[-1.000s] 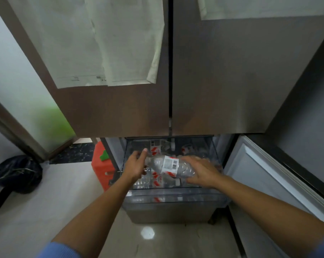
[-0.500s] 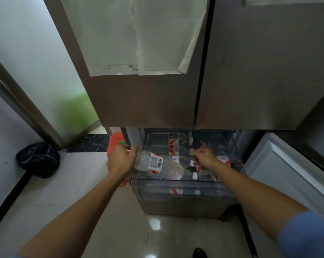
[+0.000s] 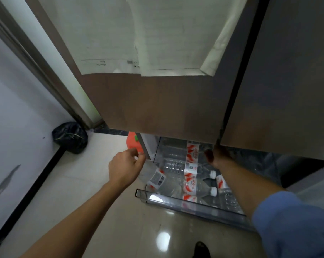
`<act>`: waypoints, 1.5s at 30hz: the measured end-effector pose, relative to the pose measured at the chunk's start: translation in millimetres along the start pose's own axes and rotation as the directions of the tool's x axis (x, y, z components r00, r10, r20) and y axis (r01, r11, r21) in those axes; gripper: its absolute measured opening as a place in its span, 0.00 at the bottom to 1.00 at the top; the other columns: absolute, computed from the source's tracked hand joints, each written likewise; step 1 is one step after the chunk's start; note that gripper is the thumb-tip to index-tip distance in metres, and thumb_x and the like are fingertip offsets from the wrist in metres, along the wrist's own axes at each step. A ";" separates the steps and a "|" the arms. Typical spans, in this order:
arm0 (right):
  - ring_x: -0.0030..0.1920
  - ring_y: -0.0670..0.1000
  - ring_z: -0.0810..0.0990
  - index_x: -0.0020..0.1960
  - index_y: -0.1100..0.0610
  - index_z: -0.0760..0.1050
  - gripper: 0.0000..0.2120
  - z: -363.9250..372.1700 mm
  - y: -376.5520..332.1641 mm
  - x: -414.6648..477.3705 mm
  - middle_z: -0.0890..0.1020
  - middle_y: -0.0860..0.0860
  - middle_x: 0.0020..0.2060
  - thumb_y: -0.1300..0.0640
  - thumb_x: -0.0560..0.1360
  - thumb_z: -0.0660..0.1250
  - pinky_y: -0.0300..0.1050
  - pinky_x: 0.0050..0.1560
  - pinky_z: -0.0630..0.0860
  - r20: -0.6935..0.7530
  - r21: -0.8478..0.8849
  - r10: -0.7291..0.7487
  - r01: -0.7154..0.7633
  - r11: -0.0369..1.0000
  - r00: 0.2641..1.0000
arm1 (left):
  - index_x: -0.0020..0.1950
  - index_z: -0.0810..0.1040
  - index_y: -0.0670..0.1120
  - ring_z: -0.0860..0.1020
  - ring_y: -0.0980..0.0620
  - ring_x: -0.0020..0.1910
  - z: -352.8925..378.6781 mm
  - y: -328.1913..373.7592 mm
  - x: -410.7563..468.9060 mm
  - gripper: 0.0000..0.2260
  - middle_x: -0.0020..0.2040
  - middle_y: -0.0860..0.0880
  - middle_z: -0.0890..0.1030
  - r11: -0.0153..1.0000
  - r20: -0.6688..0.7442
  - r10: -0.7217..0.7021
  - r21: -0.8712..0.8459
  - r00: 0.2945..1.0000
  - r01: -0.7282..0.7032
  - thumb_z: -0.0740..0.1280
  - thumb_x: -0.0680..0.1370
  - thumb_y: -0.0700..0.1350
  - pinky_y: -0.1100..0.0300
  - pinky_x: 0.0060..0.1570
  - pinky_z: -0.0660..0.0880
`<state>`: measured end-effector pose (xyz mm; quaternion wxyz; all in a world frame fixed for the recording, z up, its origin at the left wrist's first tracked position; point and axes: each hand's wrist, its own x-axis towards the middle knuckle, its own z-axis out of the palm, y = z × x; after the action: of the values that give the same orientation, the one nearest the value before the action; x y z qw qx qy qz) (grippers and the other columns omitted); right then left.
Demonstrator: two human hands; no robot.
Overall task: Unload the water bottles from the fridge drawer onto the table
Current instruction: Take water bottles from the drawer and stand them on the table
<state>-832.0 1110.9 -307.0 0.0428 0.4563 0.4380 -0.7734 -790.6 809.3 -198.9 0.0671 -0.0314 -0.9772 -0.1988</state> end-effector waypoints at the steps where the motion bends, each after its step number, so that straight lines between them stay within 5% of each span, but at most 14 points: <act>1: 0.34 0.44 0.67 0.35 0.56 0.62 0.16 3.3 2.5 -1.0 0.68 0.51 0.36 0.64 0.81 0.56 0.30 0.35 0.74 -0.012 -0.017 -0.024 0.023 1.000 1.000 | 0.31 0.72 0.51 0.70 0.56 0.26 0.6 -0.3 1.2 0.14 0.25 0.56 0.70 1.000 0.004 -0.002 0.008 1.000 0.002 0.61 0.76 0.53 0.63 0.27 0.59; 7: 0.31 0.50 0.69 0.38 0.56 0.65 0.16 5.8 14.9 3.5 0.70 0.54 0.32 0.48 0.81 0.57 0.41 0.26 0.70 -0.133 -0.147 -0.097 0.078 0.986 0.986 | 0.31 0.71 0.51 0.70 0.56 0.25 0.8 -3.9 3.8 0.14 0.25 0.56 0.70 1.000 0.018 -0.012 0.004 1.000 0.012 0.62 0.76 0.52 0.64 0.27 0.59; 12: 0.29 0.50 0.70 0.49 0.61 0.76 0.21 -2.6 38.1 -20.0 0.75 0.54 0.32 0.42 0.76 0.64 0.43 0.31 0.68 -0.181 -0.252 -0.196 0.147 0.956 0.964 | 0.30 0.68 0.54 0.70 0.53 0.26 -5.2 -7.2 -3.5 0.14 0.25 0.55 0.70 0.999 -0.004 0.048 -0.025 0.999 -0.048 0.61 0.75 0.54 0.62 0.28 0.60; 15: 0.37 0.56 0.78 0.56 0.62 0.76 0.23 -9.6 54.0 -47.5 0.80 0.57 0.41 0.43 0.75 0.64 0.49 0.39 0.75 -0.236 -0.255 -0.250 0.188 0.948 0.939 | 0.35 0.70 0.55 0.70 0.54 0.27 -13.4 -5.0 -14.9 0.11 0.28 0.54 0.72 0.987 -0.015 0.157 -0.025 0.988 -0.157 0.61 0.77 0.54 0.62 0.29 0.61; 17: 0.42 0.58 0.79 0.57 0.62 0.74 0.21 -13.6 59.4 -72.2 0.80 0.59 0.47 0.45 0.77 0.60 0.50 0.44 0.76 -0.287 -0.336 -0.377 0.277 0.900 0.881 | 0.38 0.72 0.53 0.69 0.56 0.26 -20.7 -5.6 -20.6 0.09 0.29 0.54 0.71 0.977 -0.045 0.207 -0.033 0.977 -0.209 0.62 0.77 0.53 0.62 0.30 0.62; 21: 0.36 0.52 0.74 0.54 0.56 0.72 0.14 -33.3 58.8 -130.2 0.79 0.56 0.46 0.46 0.77 0.60 0.45 0.35 0.66 -0.302 -0.562 -0.638 0.409 0.719 0.708 | 0.40 0.73 0.52 0.66 0.61 0.25 -45.6 -1.5 -24.2 0.07 0.27 0.55 0.70 0.961 -0.170 0.262 -0.049 0.950 -0.273 0.65 0.76 0.53 0.66 0.29 0.58; 24: 0.42 0.57 0.75 0.50 0.52 0.70 0.10 -55.8 47.7 -169.3 0.81 0.56 0.46 0.46 0.76 0.60 0.48 0.40 0.68 -0.223 -0.724 -0.767 0.424 0.544 0.602 | 0.43 0.76 0.50 0.73 0.51 0.28 -68.1 0.5 -24.9 0.10 0.31 0.51 0.76 0.942 -0.203 0.323 -0.019 0.924 -0.334 0.63 0.76 0.55 0.60 0.32 0.67; 32: 0.38 0.59 0.77 0.45 0.49 0.72 0.16 -43.2 5.6 -275.7 0.81 0.54 0.38 0.38 0.71 0.55 0.47 0.36 0.68 0.278 -0.876 -0.915 0.468 -0.118 0.292 | 0.41 0.78 0.47 0.67 0.49 0.26 -134.0 -10.0 -53.9 0.12 0.29 0.47 0.76 0.919 -0.323 0.394 0.134 0.861 -0.370 0.65 0.74 0.55 0.62 0.27 0.59; 35: 0.37 0.58 0.77 0.46 0.52 0.74 0.18 -19.4 20.6 -307.4 0.81 0.54 0.37 0.40 0.72 0.55 0.47 0.36 0.64 0.503 -0.807 -0.828 0.475 -0.349 0.246 | 0.41 0.79 0.47 0.69 0.52 0.26 -151.0 -29.4 -94.1 0.13 0.29 0.51 0.73 0.923 -0.320 0.381 0.189 0.867 -0.335 0.65 0.74 0.56 0.65 0.27 0.57; 39: 0.31 0.54 0.75 0.42 0.52 0.72 0.18 6.5 75.9 -333.0 0.77 0.50 0.30 0.38 0.72 0.55 0.44 0.32 0.61 0.729 -0.641 -0.654 0.540 -0.546 0.203 | 0.42 0.76 0.48 0.76 0.47 0.30 -158.4 -77.6 -163.5 0.14 0.34 0.47 0.81 0.944 -0.245 0.260 0.267 0.934 -0.193 0.61 0.76 0.58 0.58 0.29 0.71; 42: 0.26 0.48 0.70 0.39 0.50 0.65 0.20 20.2 135.0 -346.1 0.71 0.46 0.27 0.33 0.73 0.51 0.41 0.28 0.59 0.862 -0.478 -0.474 0.601 -0.640 0.181 | 0.44 0.74 0.49 0.73 0.50 0.30 -160.5 -123.4 -227.5 0.12 0.34 0.49 0.78 0.949 -0.171 0.123 0.309 0.978 -0.065 0.62 0.76 0.57 0.61 0.26 0.62; 45: 0.30 0.51 0.73 0.41 0.50 0.66 0.16 41.0 195.3 -361.3 0.77 0.50 0.33 0.38 0.75 0.56 0.43 0.31 0.68 0.939 -0.326 -0.314 0.656 -0.681 0.141 | 0.44 0.73 0.50 0.75 0.50 0.32 -174.4 -173.1 -292.2 0.12 0.36 0.50 0.79 0.938 -0.114 0.007 0.346 0.993 0.033 0.61 0.77 0.58 0.61 0.28 0.65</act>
<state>-558.9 841.3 -154.9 -0.1246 -0.2381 0.9587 -0.0927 -496.1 571.7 -148.4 0.1256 -0.0011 -0.9918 -0.0251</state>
